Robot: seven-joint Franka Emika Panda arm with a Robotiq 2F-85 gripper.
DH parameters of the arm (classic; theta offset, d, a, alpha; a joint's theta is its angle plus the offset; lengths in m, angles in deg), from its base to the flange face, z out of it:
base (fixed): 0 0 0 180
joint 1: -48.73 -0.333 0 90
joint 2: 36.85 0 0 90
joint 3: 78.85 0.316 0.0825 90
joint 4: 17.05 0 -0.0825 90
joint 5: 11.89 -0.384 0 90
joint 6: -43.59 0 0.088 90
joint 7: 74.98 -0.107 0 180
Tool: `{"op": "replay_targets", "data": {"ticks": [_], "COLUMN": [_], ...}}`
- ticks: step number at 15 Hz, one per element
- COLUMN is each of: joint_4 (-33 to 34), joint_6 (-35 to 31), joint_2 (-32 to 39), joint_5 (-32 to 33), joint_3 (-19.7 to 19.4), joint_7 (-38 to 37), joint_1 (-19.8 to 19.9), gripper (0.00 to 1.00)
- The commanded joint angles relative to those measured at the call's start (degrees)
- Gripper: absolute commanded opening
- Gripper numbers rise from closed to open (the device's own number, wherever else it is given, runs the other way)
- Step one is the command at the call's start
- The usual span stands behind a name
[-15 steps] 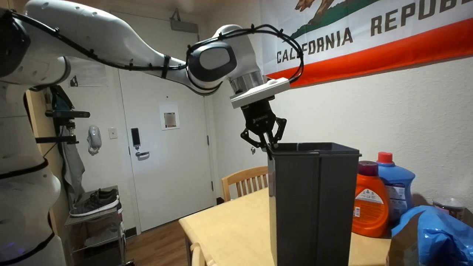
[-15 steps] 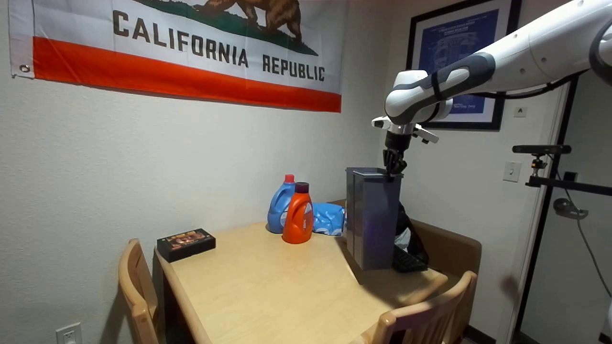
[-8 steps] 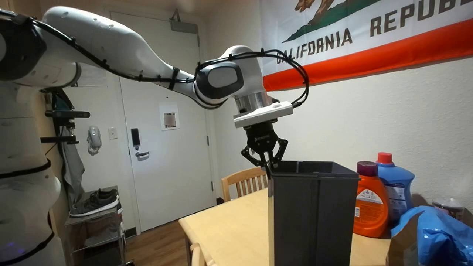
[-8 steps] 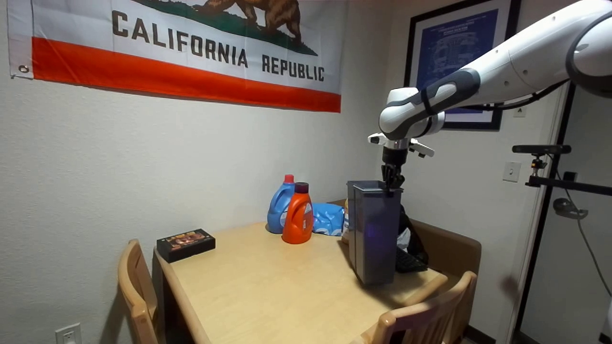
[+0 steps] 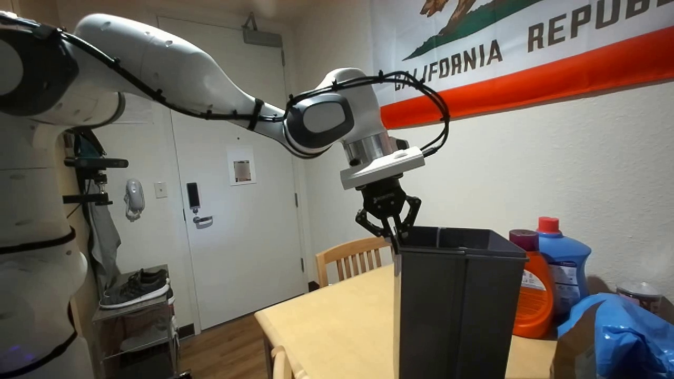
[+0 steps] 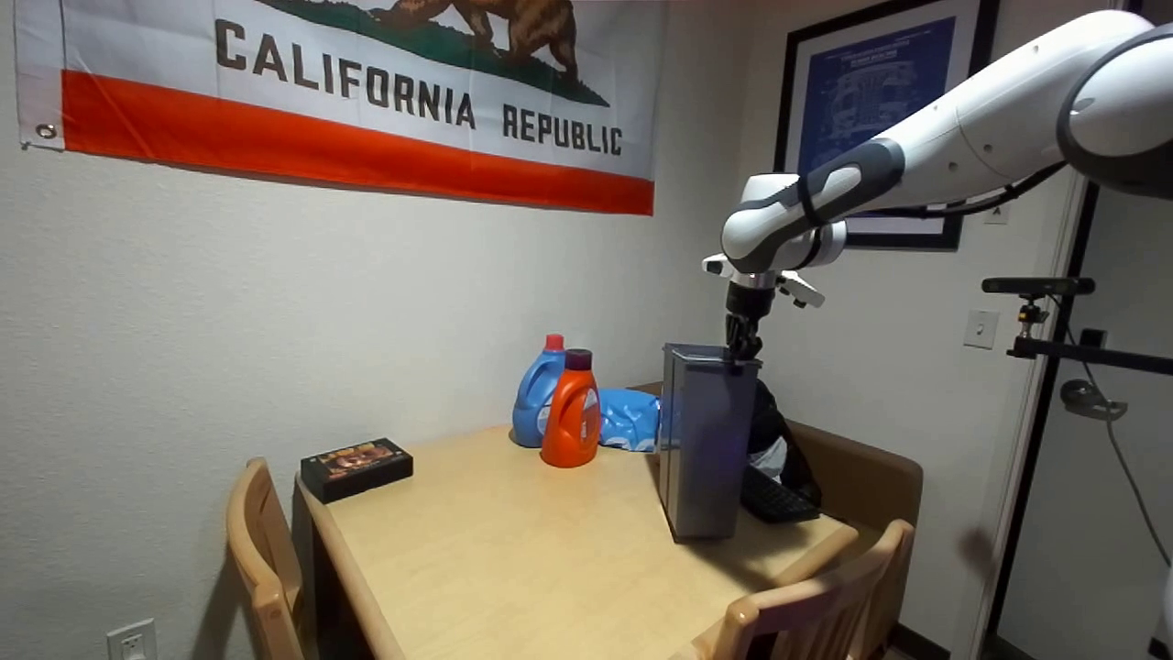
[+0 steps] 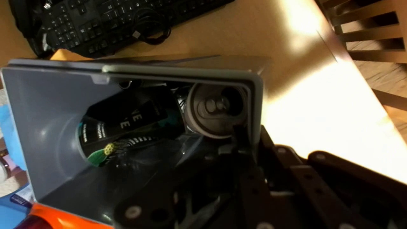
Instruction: Move the gray bin to the right
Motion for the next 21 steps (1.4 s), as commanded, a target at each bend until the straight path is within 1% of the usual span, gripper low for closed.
{"op": "replay_targets", "data": {"ticks": [1,4,10,13,17,18,19,21], "joint_4": [4.1,6.5,10.6,11.6,10.9,10.8,10.7,10.8], "joint_6": [-3.0,-4.5,-6.4,-6.7,-6.9,-6.8,-6.8,-7.8], "joint_2": [0.9,4.0,9.8,10.2,9.6,9.5,9.4,8.9], "joint_5": [-2.6,-3.0,-1.1,-0.9,-0.9,-0.9,-0.9,-1.0], "joint_3": [0.3,0.3,0.8,1.2,1.5,1.5,1.5,1.5], "joint_7": [-0.9,-1.7,-4.4,-3.7,-3.4,-3.5,-3.4,-3.2], "joint_1": [1.2,1.8,2.8,3.1,3.4,3.4,3.4,3.5], "gripper": [0.03,0.03,0.03,0.03,0.03,0.35,0.36,0.5]}}
